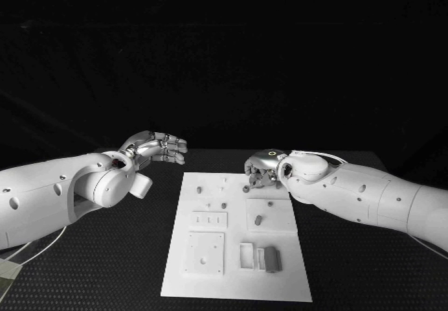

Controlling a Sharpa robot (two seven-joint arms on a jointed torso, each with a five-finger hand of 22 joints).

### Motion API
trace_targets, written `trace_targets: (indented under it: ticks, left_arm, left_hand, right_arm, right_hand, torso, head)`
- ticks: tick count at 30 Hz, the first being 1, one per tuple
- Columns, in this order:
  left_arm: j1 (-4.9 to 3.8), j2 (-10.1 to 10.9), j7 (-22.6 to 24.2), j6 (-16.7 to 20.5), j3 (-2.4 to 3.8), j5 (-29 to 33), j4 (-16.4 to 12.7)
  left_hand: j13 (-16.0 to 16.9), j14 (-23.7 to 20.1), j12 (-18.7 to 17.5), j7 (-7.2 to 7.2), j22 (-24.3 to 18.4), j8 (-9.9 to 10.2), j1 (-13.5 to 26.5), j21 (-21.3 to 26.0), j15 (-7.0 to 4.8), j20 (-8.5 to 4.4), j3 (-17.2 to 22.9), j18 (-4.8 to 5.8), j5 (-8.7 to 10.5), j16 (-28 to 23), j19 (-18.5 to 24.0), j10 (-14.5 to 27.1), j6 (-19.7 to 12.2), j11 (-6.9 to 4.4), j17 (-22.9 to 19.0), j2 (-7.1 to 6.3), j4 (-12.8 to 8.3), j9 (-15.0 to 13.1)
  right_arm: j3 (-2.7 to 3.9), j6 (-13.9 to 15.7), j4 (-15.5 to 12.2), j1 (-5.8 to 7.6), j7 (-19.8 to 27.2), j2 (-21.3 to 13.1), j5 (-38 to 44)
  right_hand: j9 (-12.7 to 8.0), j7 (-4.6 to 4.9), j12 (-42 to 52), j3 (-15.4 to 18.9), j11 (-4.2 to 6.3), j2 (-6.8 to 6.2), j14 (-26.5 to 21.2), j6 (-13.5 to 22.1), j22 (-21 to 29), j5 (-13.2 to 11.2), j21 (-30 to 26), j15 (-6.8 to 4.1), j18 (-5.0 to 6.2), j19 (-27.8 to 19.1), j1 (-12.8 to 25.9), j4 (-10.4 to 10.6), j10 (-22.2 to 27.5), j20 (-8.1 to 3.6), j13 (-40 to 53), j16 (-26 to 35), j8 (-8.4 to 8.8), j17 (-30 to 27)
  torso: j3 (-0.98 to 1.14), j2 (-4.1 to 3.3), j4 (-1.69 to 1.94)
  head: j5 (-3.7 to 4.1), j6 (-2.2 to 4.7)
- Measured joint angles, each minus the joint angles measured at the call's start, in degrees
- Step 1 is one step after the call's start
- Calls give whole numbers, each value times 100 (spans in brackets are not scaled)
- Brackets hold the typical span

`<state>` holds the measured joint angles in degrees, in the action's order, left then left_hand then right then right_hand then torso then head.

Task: Assemble the parts on the task board

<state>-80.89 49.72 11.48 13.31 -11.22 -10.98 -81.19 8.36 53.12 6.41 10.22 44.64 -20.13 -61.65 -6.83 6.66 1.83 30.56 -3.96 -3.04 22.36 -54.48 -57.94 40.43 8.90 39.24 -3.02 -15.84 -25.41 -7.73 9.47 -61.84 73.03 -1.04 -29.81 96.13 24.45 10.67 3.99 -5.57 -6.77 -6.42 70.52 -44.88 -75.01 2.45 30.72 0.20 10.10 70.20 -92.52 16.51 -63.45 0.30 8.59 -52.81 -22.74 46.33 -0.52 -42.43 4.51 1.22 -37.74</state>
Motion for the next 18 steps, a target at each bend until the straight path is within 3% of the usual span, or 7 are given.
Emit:
trace_targets:
  ticks: [18]
  left_arm:
    - [0, 21, 22, 3, 1, 0, -24]
  left_hand:
    - [-12, 0, -26, 21, 0, 21, 0, 21, 0, -20, -15, 41, 0, -22, -21, 20, -21, 20, 26, 0, 15, 8]
  right_arm:
    - [-1, -101, 48, -77, 14, 97, 129]
  right_hand:
    - [-7, 0, 0, -74, -30, 1, -6, -1, 0, 0, 65, 45, -30, -31, 46, -12, 70, 14, -40, 0, -1, 25]
  torso:
    - [-25, -99, 9]
  head:
    - [-8, 19]
